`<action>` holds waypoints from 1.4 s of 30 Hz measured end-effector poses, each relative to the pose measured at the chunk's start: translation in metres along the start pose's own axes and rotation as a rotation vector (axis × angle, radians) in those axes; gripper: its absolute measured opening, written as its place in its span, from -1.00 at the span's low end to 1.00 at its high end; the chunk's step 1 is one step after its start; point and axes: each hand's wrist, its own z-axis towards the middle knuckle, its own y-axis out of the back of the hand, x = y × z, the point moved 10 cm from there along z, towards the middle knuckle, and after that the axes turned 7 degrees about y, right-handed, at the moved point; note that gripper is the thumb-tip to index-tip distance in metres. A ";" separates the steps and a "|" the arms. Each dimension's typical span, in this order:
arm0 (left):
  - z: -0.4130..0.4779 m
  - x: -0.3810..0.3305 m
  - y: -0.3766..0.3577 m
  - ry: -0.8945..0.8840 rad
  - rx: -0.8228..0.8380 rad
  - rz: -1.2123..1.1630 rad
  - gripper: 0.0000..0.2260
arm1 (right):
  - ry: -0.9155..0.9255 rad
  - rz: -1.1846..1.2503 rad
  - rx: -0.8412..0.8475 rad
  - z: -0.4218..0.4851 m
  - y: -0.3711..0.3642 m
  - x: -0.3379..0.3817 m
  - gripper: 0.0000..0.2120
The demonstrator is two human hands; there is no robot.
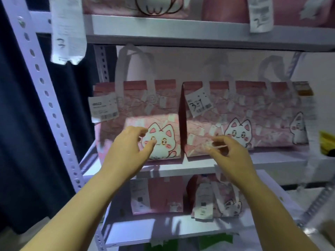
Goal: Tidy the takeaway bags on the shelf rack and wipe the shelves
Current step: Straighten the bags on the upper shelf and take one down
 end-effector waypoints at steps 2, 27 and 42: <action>0.002 -0.017 -0.020 -0.023 0.036 0.005 -0.67 | -0.007 -0.032 0.007 0.003 0.013 -0.017 -0.62; 0.023 -0.075 -0.138 0.199 -0.053 0.182 -0.57 | -0.004 -0.149 0.058 0.084 0.082 -0.144 -0.50; 0.024 -0.092 -0.122 0.145 -0.175 0.135 -0.64 | 0.091 -0.044 -0.079 0.082 0.109 -0.137 -0.70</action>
